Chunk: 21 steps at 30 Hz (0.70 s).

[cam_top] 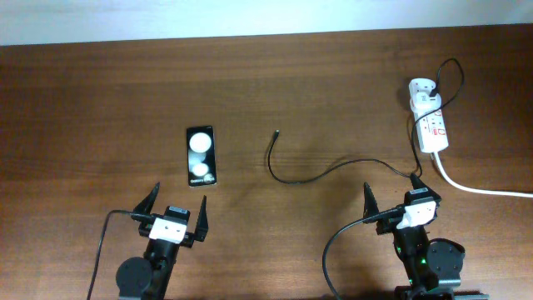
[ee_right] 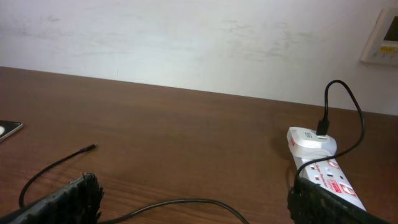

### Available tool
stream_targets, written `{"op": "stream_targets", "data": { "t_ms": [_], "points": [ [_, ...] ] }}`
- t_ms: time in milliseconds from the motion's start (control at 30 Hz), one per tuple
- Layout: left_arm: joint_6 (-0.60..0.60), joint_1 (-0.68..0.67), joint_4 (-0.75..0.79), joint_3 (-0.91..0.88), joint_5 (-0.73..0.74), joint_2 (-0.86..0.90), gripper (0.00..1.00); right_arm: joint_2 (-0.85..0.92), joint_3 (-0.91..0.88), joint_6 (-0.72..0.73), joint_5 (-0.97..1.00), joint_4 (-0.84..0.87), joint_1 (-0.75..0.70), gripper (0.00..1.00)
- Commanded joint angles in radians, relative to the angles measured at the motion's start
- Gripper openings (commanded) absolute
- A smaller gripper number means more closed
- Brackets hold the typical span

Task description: Plug charger to phone and switch on socket

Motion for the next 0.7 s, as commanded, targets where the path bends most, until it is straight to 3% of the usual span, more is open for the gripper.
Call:
{"op": "stream_targets", "data": {
  "t_ms": [0, 667],
  "points": [
    [0.008, 0.007, -0.005, -0.002, 0.011, -0.010, 0.99, -0.009, -0.007, -0.002, 0.002, -0.004, 0.006, 0.99],
    [0.008, 0.007, -0.005, -0.002, 0.011, -0.010, 0.99, -0.009, -0.007, -0.002, 0.002, -0.004, 0.006, 0.99]
  ]
}}
